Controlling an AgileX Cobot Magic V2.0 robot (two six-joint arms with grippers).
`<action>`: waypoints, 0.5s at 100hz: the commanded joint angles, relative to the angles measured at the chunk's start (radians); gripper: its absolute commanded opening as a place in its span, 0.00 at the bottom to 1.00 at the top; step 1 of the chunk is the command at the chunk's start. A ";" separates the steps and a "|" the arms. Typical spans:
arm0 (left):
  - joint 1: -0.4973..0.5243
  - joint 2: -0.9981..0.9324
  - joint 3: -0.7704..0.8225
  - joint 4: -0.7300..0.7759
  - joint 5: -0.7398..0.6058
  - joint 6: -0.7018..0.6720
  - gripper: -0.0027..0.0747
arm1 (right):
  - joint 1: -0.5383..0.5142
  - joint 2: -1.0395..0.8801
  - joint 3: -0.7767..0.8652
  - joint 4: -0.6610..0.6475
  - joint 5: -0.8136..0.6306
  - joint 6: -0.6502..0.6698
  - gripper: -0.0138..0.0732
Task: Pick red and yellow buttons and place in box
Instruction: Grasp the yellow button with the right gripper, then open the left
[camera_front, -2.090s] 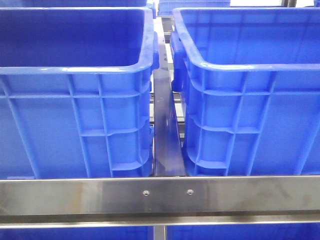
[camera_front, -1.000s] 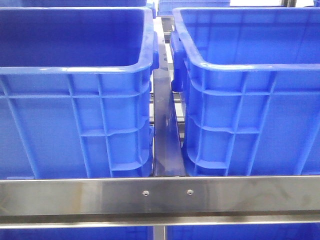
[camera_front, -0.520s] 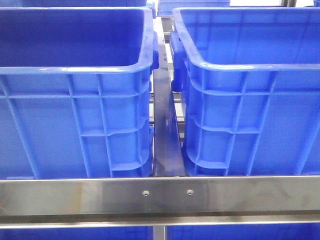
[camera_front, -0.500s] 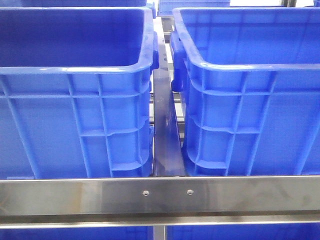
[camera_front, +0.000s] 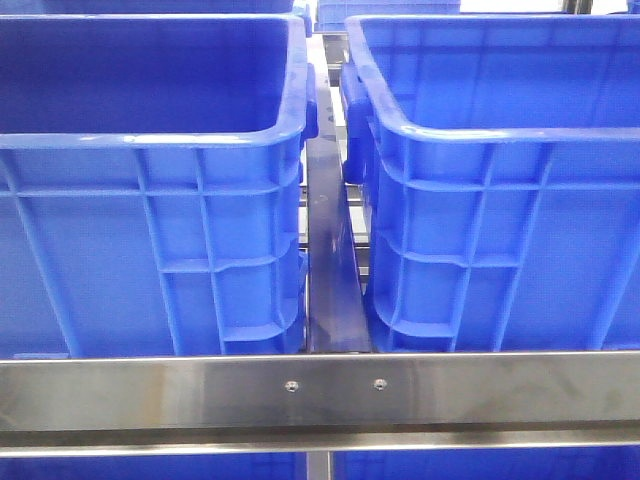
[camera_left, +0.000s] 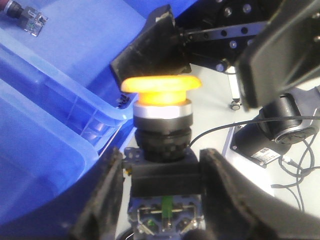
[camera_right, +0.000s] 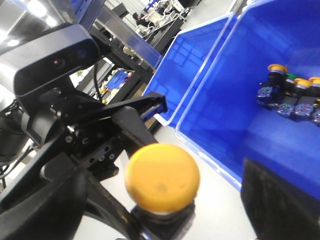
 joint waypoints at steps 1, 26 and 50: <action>-0.008 -0.021 -0.025 -0.077 -0.019 0.004 0.08 | 0.009 -0.005 -0.050 0.070 0.026 -0.017 0.90; -0.008 -0.021 -0.025 -0.077 -0.019 0.006 0.08 | 0.050 0.020 -0.075 0.070 0.029 -0.017 0.90; -0.008 -0.021 -0.025 -0.077 -0.019 0.006 0.08 | 0.056 0.020 -0.075 0.070 0.017 -0.017 0.89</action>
